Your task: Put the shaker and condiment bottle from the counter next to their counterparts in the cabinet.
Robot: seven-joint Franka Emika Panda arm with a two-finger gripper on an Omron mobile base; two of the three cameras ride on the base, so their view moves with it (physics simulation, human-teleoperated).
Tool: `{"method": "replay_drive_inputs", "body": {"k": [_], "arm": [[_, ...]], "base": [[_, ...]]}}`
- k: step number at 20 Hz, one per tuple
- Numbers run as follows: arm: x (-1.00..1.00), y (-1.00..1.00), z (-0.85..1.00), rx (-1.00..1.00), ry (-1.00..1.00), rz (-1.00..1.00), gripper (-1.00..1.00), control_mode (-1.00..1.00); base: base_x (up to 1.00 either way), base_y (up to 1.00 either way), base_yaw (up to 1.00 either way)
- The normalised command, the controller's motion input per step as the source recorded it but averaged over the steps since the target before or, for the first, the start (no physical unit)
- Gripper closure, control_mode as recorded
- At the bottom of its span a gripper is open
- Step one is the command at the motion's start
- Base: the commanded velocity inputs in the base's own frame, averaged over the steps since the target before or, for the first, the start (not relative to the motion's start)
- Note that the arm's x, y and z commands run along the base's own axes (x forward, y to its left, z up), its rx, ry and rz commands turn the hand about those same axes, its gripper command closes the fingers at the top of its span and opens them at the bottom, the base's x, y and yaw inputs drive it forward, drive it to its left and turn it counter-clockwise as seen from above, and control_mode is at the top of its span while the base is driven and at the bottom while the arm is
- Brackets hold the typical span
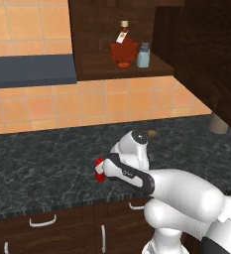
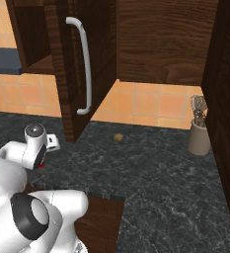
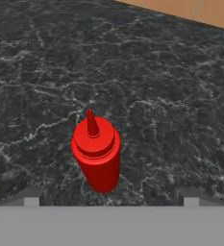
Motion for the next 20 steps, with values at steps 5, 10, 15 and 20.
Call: {"method": "replay_drive_inputs", "body": {"k": [5,10,15,20], "arm": [[0.14,0.12,-0.28,0.0,0.0,0.0,-1.0,-1.0],[0.0,0.12,-0.15,0.0,0.0,0.0,-1.0,-1.0],[0.01,0.0,-0.01,0.0,0.0,0.0,-1.0,-1.0],[0.08,0.0,0.0,0.0,0.0,0.0,-1.0,-1.0]], "base": [[0.0,0.0,0.0],[0.0,0.0,0.0],[0.0,0.0,0.0],[0.0,0.0,0.0]]}}
